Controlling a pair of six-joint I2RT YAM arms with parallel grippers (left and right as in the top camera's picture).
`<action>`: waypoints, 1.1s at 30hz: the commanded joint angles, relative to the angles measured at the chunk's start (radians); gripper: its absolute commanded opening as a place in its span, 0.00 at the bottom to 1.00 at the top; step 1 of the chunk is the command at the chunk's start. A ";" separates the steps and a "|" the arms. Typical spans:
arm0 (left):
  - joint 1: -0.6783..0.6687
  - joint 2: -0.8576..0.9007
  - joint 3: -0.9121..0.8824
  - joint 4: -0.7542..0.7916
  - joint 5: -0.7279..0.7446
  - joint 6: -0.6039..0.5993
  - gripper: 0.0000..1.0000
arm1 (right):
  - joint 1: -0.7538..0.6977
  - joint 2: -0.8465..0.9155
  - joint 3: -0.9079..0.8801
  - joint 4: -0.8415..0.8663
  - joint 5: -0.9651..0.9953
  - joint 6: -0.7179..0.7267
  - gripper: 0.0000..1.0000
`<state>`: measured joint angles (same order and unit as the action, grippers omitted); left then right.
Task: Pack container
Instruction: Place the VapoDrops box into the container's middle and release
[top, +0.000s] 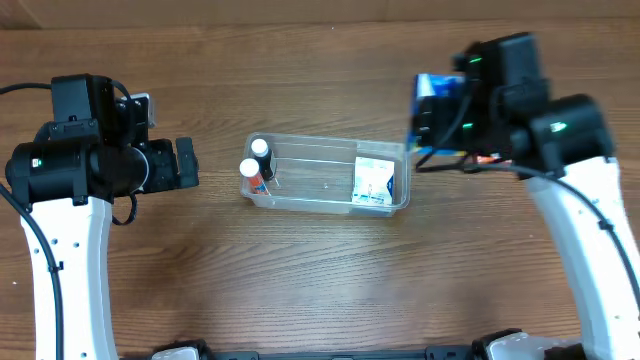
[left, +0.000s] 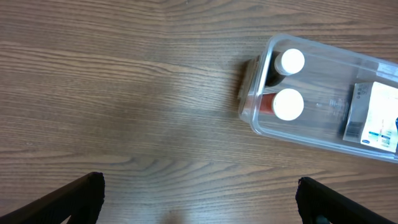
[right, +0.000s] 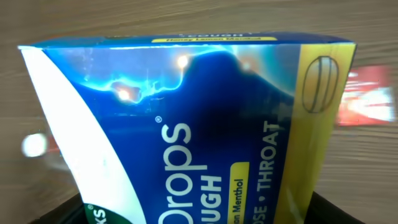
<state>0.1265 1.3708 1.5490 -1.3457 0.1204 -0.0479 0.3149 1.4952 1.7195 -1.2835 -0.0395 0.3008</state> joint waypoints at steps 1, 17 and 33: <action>0.004 -0.012 -0.003 0.000 0.011 0.018 1.00 | 0.117 0.010 0.021 0.039 0.020 0.166 0.49; 0.004 -0.012 -0.003 -0.004 0.011 0.018 1.00 | 0.338 0.425 0.014 0.094 0.026 0.381 0.53; 0.004 -0.012 -0.003 -0.004 0.011 0.018 1.00 | 0.338 0.583 0.001 0.111 0.027 0.381 0.70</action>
<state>0.1265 1.3708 1.5490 -1.3472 0.1204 -0.0479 0.6544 2.0762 1.7191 -1.1759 -0.0185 0.6769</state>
